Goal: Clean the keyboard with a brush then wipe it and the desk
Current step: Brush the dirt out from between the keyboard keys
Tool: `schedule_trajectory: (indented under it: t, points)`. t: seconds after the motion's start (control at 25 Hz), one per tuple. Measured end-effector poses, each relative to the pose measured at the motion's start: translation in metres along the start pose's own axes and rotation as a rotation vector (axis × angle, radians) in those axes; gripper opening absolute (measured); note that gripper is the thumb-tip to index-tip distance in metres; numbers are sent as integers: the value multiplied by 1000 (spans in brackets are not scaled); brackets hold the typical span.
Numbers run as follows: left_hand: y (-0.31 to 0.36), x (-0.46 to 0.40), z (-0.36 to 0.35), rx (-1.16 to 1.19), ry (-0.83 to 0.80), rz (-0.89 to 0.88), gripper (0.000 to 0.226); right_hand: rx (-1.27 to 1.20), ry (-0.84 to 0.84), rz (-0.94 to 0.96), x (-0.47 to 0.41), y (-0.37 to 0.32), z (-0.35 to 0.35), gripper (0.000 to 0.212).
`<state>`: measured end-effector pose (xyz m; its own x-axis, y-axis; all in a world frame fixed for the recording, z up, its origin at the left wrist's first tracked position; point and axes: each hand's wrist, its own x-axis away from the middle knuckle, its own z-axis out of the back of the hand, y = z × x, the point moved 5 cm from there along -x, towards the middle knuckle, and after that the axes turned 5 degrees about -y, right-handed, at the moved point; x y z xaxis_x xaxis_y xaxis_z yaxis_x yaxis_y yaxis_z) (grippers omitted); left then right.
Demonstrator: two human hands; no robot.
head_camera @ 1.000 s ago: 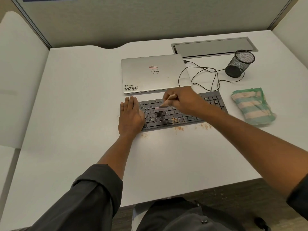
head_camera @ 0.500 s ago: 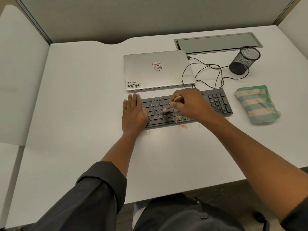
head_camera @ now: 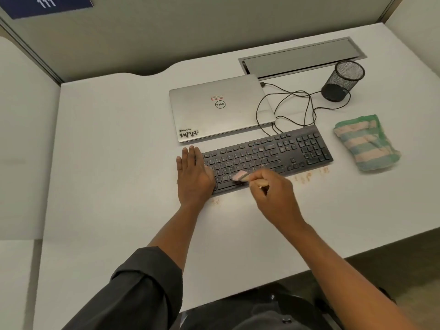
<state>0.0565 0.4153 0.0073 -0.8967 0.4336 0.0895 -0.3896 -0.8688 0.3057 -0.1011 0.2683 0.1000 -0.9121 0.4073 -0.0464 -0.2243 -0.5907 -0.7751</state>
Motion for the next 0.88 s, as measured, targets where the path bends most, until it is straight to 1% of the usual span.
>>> schedule_trajectory:
  t: [0.08,0.24,0.32,0.36,0.52,0.68,0.76,0.88]
  points:
    - [-1,-1,-1,-4,12,-8,72,11,0,5,14,0,-15,11]
    - [-2,-2,-2,-1,23,-11,72,10,171,-118,14,23,-1,11]
    - [-2,-1,-3,1,40,-20,71,-23,228,-135,16,27,8,11]
    - [-3,-1,-4,4,48,-23,71,-33,226,-122,17,24,8,10]
    - [-5,-3,-7,0,92,-50,72,-22,126,-67,28,10,-15,7]
    - [-6,-4,-10,5,101,-44,70,-21,279,-189,29,27,4,8]
    - [-6,-5,-10,6,99,-41,66,-36,295,-212,27,32,16,10]
    - [-6,-4,-9,14,78,-31,63,-35,298,-186,17,27,30,14]
